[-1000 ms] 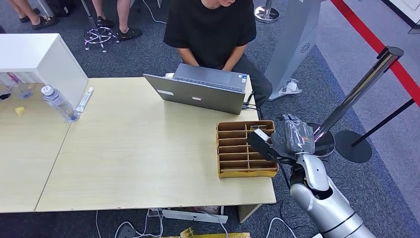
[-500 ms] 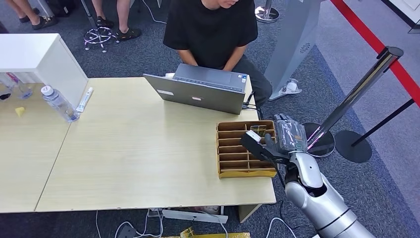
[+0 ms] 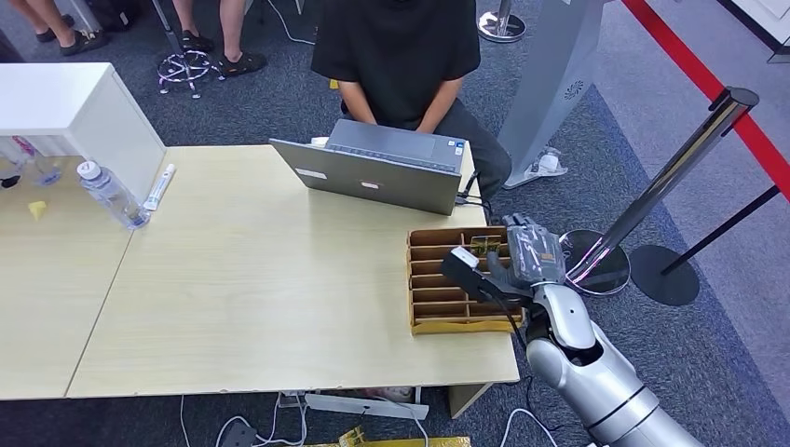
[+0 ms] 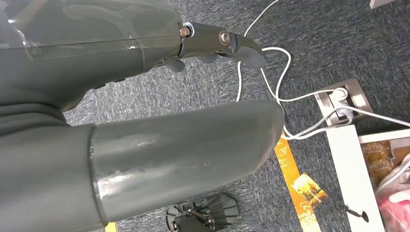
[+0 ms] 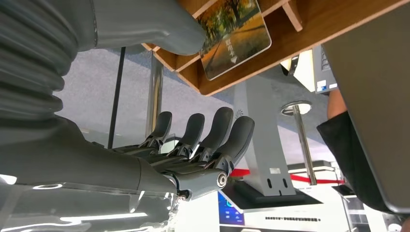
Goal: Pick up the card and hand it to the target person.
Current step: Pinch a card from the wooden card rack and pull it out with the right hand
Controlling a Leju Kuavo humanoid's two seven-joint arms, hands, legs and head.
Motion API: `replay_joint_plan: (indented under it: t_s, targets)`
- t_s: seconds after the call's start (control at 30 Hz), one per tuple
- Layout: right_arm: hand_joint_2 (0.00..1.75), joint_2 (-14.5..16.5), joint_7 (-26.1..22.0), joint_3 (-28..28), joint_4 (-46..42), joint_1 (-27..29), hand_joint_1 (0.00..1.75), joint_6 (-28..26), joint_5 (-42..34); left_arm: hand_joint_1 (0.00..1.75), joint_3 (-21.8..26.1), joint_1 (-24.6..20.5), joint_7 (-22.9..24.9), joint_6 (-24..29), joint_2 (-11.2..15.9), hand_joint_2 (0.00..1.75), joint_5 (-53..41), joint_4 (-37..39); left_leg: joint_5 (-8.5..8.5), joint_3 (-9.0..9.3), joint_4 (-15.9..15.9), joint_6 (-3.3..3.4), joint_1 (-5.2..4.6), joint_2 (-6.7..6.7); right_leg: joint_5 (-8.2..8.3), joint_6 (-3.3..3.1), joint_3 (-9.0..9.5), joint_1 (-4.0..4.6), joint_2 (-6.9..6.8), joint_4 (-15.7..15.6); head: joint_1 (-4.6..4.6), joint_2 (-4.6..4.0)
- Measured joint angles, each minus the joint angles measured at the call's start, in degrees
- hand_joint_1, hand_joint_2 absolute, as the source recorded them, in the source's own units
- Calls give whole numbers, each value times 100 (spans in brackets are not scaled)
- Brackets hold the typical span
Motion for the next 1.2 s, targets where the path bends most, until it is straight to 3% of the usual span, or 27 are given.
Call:
replay_joint_plan:
  t_s: [1.2]
  targets:
    - [175, 60, 61, 266, 373, -16, 73, 96, -92, 0, -2, -2, -3, 0, 0, 0, -17, 0, 0, 0, 0, 0, 0, 0, 0, 0, -1, 0, 0, 0, 0, 0]
